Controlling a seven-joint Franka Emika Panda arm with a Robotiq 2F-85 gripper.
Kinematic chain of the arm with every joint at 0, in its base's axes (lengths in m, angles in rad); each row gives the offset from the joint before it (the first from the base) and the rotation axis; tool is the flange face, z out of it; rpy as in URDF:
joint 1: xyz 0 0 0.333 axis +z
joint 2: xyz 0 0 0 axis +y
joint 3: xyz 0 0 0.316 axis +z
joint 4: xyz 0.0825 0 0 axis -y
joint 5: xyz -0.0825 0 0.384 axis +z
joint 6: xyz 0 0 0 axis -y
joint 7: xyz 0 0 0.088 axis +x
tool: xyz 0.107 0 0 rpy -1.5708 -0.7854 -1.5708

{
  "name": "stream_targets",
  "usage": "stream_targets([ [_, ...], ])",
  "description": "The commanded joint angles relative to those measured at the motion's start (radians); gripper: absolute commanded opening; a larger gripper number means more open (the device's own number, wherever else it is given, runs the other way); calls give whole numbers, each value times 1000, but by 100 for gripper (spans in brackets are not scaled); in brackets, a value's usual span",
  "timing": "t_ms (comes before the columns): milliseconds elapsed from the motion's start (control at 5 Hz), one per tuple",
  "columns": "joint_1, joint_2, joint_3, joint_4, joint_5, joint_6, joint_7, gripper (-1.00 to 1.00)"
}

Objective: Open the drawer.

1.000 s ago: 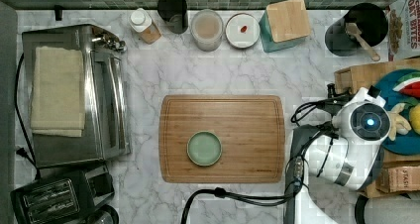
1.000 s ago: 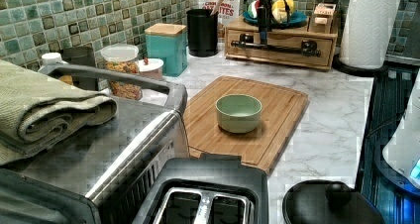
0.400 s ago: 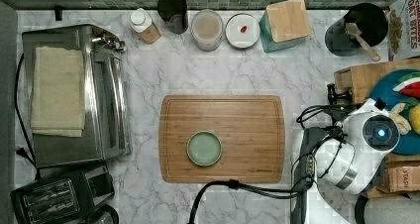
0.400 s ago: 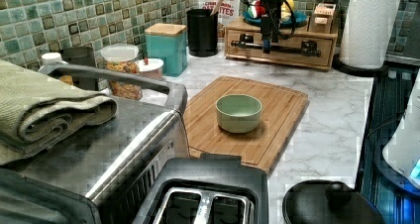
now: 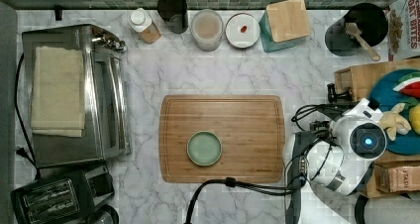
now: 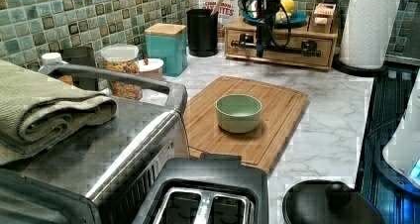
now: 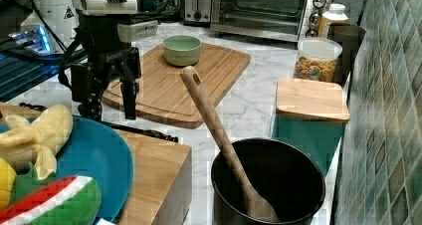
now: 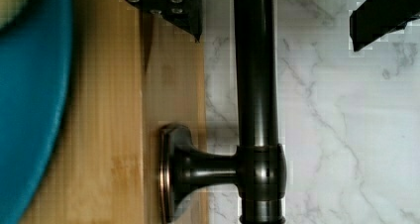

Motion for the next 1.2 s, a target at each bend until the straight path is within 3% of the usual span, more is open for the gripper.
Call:
stream_targets([
  [200, 3, 27, 0, -44, 16, -8, 19, 100],
  [400, 1, 32, 10, -38, 24, -2, 1, 100],
  [600, 12, -14, 52, -4, 40, -197, -63, 100],
  [1000, 91, -111, 135, -154, 87, -183, -8, 100],
  [1200, 82, -135, 254, -255, 88, -68, 112, 100],
])
